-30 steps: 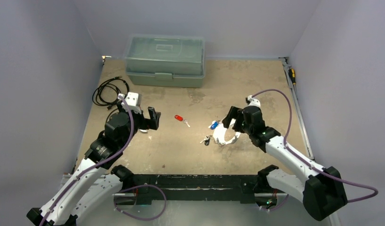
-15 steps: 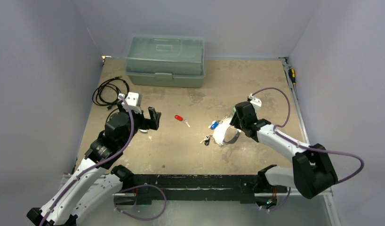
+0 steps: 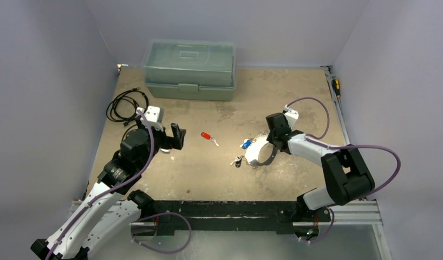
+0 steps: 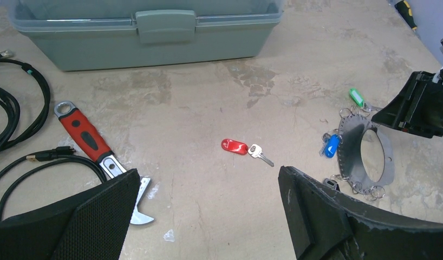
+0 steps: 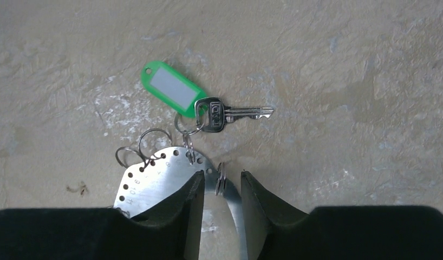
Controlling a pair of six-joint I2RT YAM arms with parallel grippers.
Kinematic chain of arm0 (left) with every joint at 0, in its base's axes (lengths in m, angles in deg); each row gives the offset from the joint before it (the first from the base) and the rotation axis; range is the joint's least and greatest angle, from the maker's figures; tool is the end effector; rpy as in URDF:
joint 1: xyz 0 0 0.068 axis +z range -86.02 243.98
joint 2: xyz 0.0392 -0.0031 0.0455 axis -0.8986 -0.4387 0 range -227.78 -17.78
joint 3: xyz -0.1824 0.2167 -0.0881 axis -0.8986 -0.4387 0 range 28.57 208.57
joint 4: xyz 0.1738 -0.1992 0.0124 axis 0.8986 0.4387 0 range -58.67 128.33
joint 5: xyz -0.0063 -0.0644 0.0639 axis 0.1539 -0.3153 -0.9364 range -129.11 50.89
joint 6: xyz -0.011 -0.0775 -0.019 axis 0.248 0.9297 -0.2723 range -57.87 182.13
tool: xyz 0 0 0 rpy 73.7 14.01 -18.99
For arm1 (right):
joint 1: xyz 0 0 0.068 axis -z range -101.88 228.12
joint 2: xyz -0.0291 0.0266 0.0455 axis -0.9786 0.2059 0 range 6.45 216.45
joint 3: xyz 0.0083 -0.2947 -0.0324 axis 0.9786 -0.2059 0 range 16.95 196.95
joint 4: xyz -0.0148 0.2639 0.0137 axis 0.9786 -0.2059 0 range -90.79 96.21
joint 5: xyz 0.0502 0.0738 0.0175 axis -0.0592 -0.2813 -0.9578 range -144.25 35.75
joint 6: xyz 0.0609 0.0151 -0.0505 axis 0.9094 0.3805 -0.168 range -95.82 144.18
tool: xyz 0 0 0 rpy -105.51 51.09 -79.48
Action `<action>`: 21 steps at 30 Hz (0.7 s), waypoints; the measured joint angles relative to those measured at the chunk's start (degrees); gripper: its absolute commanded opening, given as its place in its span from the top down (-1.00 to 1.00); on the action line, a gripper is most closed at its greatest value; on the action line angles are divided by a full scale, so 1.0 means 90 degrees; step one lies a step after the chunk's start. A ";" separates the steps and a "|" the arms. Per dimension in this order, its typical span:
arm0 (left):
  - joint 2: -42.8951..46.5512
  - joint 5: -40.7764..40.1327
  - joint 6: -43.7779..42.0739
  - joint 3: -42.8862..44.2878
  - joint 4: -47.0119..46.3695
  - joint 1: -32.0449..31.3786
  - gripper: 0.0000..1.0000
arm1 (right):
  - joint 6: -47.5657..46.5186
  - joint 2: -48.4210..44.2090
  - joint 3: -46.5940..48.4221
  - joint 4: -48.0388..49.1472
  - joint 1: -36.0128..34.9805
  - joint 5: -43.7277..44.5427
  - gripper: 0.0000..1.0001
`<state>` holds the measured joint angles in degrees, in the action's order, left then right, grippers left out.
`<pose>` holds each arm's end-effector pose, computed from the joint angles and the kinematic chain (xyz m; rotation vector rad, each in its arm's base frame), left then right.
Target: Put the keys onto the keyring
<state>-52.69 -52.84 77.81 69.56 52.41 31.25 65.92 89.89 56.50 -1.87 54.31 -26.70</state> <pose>0.1442 -0.0731 0.3279 0.1042 1.8382 -0.3754 0.2795 0.0882 0.1642 0.5589 2.2767 -0.0458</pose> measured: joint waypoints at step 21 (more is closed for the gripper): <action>-0.0053 0.0012 -0.0027 -0.0002 -0.0046 0.0000 -0.97 | -0.0260 0.0223 0.0010 0.0364 0.0321 -0.0104 0.66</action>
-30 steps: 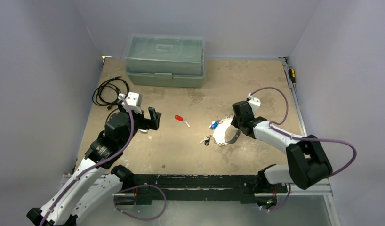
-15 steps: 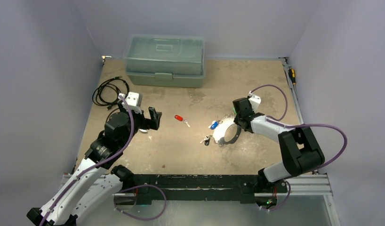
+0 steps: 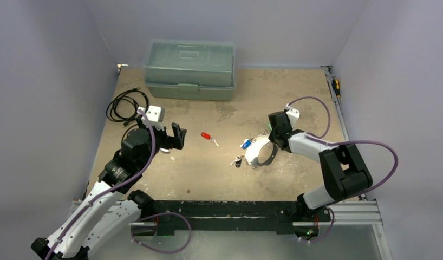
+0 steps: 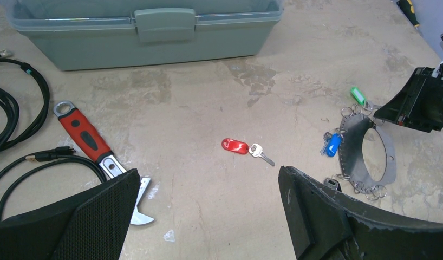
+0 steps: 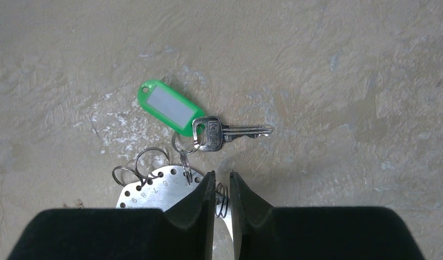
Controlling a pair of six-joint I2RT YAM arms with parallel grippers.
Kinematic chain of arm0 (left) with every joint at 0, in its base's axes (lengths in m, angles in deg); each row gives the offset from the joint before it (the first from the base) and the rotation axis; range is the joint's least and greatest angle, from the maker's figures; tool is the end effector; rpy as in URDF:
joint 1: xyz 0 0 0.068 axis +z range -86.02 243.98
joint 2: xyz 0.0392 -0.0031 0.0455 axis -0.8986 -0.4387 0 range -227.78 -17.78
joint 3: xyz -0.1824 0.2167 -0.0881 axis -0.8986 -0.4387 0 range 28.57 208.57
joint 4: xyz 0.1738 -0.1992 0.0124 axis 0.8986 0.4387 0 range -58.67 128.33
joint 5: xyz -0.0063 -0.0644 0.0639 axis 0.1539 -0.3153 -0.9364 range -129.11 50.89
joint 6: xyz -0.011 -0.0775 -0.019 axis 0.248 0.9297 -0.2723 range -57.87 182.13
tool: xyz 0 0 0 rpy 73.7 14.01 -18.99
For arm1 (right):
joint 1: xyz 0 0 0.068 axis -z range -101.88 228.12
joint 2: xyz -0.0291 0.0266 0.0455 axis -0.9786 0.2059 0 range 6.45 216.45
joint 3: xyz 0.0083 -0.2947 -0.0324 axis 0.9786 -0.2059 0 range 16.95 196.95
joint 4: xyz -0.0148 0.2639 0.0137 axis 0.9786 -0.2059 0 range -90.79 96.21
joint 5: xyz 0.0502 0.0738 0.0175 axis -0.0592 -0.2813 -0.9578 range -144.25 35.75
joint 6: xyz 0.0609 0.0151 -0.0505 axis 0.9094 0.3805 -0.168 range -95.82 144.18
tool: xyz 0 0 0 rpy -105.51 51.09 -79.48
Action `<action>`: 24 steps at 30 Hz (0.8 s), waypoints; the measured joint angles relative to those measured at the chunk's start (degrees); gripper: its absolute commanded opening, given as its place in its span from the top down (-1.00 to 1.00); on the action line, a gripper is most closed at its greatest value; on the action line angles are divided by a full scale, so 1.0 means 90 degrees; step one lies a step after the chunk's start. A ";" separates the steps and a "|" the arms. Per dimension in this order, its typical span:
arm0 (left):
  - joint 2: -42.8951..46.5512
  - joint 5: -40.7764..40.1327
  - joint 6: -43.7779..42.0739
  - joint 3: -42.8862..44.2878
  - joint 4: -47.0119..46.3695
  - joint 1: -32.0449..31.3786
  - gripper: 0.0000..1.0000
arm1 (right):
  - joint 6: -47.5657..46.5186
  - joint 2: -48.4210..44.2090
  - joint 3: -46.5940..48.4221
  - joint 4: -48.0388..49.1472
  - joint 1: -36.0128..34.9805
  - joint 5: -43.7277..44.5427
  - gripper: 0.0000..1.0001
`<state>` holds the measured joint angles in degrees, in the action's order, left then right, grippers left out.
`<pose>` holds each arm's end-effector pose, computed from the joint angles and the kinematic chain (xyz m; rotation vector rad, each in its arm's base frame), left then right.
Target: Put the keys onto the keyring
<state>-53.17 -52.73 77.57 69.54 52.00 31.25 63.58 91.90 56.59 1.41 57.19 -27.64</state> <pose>0.1459 -0.0744 0.3275 0.1097 1.8394 -0.3735 0.2911 0.0780 0.1594 0.5676 2.2642 -0.0573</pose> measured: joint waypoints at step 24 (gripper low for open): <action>0.0000 0.0000 0.0000 -0.0002 -0.0002 0.0000 -0.97 | -0.0374 -0.0617 0.0202 -0.0311 0.0000 -0.0369 1.00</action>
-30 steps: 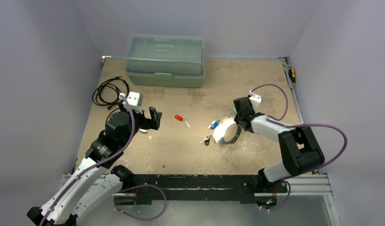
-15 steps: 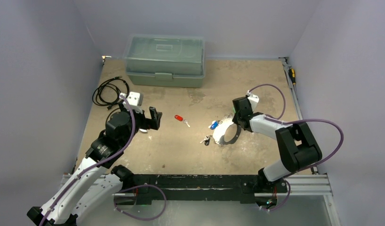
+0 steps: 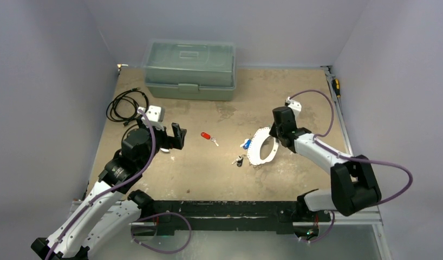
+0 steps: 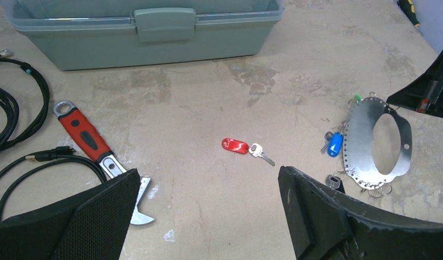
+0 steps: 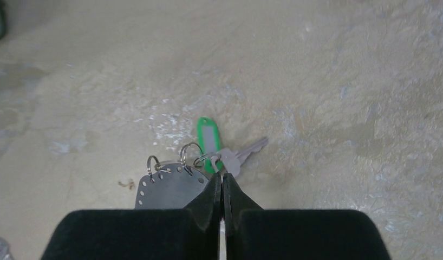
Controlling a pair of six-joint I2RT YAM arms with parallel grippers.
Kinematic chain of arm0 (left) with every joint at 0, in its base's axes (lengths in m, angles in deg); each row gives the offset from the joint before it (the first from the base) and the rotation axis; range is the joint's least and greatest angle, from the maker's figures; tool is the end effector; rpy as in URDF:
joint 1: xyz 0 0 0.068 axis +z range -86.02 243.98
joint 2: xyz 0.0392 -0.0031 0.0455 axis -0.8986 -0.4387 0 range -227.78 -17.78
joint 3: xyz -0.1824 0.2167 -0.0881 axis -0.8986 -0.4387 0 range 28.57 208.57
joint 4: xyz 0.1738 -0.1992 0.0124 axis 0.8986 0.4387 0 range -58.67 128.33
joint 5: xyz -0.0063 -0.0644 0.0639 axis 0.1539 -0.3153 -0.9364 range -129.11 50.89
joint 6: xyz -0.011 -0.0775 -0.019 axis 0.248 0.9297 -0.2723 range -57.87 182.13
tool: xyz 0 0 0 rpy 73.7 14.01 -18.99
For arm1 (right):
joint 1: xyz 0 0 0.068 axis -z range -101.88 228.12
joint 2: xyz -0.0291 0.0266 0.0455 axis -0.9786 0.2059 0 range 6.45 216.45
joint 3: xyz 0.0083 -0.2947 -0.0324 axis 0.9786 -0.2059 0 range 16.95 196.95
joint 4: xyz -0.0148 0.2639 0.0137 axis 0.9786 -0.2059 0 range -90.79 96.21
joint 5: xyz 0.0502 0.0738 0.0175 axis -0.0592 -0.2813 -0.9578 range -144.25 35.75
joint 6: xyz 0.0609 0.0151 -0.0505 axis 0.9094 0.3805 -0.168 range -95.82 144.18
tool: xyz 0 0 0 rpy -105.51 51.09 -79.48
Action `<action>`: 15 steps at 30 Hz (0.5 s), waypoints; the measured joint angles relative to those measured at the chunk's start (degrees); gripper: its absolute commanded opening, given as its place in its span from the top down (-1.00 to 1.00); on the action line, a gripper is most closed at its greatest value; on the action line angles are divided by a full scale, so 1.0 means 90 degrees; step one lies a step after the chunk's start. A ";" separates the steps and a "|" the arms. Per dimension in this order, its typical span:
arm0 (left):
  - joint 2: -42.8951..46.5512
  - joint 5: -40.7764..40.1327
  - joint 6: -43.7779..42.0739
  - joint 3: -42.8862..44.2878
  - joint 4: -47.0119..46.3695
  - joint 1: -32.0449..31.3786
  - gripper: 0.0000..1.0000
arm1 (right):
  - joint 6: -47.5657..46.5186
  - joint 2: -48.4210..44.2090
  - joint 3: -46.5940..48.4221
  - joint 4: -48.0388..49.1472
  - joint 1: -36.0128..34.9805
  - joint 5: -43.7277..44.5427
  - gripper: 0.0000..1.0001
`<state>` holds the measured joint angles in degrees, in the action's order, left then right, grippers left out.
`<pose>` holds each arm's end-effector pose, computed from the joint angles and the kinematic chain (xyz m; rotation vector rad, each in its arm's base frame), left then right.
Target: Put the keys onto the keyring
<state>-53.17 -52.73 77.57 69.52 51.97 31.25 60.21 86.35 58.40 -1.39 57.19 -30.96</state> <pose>0.1459 -0.0744 0.3275 0.1097 1.8392 -0.3736 0.2873 0.0805 0.1907 0.4887 2.2407 0.0257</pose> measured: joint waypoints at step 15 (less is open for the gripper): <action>0.0066 0.0279 -0.0034 -0.0005 -0.0002 0.0000 -0.93 | -0.2086 -0.2033 0.0359 -0.0066 0.0000 -0.2239 1.00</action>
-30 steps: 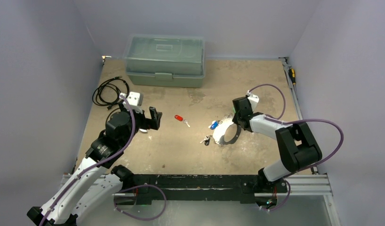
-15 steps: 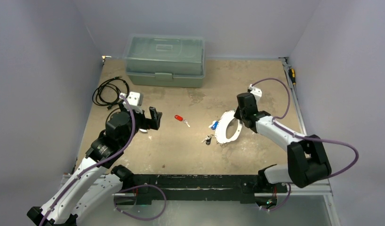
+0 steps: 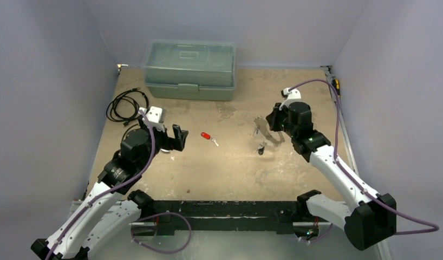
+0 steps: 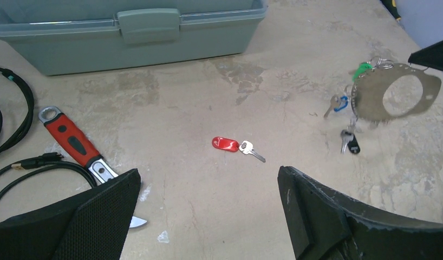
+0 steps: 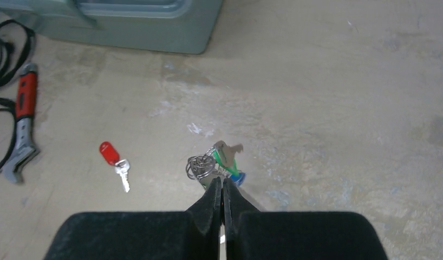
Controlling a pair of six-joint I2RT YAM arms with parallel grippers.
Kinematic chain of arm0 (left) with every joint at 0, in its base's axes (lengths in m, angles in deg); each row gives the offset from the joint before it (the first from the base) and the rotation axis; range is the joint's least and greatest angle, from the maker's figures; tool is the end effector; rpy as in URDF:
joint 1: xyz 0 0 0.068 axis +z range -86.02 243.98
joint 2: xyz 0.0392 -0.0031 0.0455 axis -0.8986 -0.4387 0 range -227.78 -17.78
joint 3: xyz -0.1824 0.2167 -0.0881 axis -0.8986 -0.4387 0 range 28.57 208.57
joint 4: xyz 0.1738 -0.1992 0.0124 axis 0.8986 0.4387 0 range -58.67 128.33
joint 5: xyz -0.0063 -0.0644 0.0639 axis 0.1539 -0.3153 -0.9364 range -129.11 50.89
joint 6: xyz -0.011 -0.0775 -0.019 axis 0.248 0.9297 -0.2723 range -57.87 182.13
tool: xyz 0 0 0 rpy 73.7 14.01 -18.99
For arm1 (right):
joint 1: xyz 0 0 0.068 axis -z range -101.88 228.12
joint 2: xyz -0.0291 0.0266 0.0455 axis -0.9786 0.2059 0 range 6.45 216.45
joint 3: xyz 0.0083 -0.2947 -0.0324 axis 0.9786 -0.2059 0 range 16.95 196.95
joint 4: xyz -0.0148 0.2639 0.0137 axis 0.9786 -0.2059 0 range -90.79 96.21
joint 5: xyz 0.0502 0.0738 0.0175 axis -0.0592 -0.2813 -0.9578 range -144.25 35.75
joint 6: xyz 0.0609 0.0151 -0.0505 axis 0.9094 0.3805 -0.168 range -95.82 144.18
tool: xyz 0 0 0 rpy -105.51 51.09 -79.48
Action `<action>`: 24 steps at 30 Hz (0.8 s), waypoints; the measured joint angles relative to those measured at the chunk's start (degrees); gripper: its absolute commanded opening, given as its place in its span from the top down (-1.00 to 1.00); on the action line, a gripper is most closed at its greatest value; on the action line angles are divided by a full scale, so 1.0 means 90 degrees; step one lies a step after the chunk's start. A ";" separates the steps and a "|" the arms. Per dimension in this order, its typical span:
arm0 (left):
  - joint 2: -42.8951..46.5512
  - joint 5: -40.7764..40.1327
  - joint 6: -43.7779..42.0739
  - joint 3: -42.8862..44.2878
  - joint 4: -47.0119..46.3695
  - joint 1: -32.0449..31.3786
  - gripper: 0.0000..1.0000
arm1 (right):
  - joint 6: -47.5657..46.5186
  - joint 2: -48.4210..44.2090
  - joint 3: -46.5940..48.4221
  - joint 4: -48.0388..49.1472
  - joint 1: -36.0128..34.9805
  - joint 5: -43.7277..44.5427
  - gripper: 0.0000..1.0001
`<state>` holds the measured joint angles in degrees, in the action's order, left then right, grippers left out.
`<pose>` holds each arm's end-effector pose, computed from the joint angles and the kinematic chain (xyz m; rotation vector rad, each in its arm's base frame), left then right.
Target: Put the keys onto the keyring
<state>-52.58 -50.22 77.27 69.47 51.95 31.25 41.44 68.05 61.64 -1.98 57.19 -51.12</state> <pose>0.1430 -0.0761 0.3285 0.1438 1.8332 -0.4127 0.2516 0.0922 0.2915 -0.0298 2.0273 0.3693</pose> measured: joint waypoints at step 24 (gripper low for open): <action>0.0180 0.3825 -0.0209 -0.0131 -0.0957 0.0000 -0.34 | -0.1715 -0.0741 0.0833 0.0126 -0.2057 -0.3878 1.00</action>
<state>-50.97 -15.79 75.39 68.29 43.34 31.25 26.01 61.39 69.13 -0.84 38.68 -86.02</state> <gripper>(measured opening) 0.689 0.008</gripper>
